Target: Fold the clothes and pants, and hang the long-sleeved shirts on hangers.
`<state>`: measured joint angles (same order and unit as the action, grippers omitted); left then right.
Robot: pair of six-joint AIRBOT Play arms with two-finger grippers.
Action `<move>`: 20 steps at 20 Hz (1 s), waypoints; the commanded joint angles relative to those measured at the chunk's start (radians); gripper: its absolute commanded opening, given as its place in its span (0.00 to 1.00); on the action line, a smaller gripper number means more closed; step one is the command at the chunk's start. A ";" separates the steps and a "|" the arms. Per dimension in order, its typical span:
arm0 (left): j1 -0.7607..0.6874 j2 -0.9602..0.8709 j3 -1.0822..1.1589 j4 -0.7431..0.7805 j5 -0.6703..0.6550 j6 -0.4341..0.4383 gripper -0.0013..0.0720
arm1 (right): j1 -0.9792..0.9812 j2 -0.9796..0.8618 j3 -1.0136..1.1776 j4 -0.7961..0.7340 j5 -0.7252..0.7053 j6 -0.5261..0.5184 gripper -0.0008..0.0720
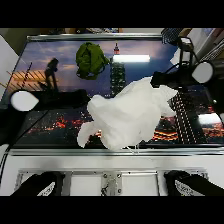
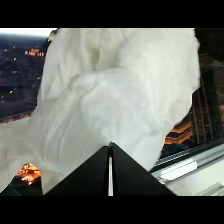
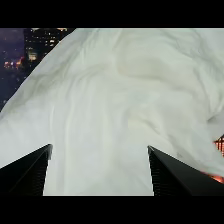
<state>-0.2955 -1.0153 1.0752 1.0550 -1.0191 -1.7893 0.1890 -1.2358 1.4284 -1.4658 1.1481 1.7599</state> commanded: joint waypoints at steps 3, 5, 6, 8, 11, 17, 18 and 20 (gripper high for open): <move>0.047 -0.201 -0.045 0.001 -0.007 0.072 0.03 | -0.006 -0.043 -0.083 0.145 0.047 -0.025 0.91; 0.052 -0.221 -0.045 0.001 -0.020 0.087 0.03 | -0.005 0.000 -0.222 0.182 0.055 0.013 0.91; 0.052 -0.224 -0.046 0.000 -0.019 0.101 0.03 | -0.004 0.015 -0.307 0.233 0.018 0.035 0.91; 0.045 -0.223 -0.045 0.000 -0.017 0.111 0.03 | -0.004 0.021 -0.457 0.387 -0.117 0.046 0.91; 0.045 -0.223 -0.045 0.000 -0.020 0.126 0.03 | 0.005 0.005 -0.607 0.615 -0.290 0.003 0.91; 0.045 -0.223 -0.045 0.001 -0.019 0.126 0.03 | 0.091 -0.012 -0.639 0.687 -0.402 -0.026 0.91; 0.045 -0.223 -0.045 0.001 -0.018 0.126 0.03 | 0.110 -0.012 -0.639 0.692 -0.433 -0.025 0.91; 0.045 -0.223 -0.045 0.001 -0.020 0.126 0.03 | 0.141 -0.013 -0.639 0.692 -0.492 -0.025 0.91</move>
<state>-0.2508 -1.2377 1.0302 1.0550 -1.0374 -1.6657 0.2874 -1.2465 0.7982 -0.8066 0.7559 1.7390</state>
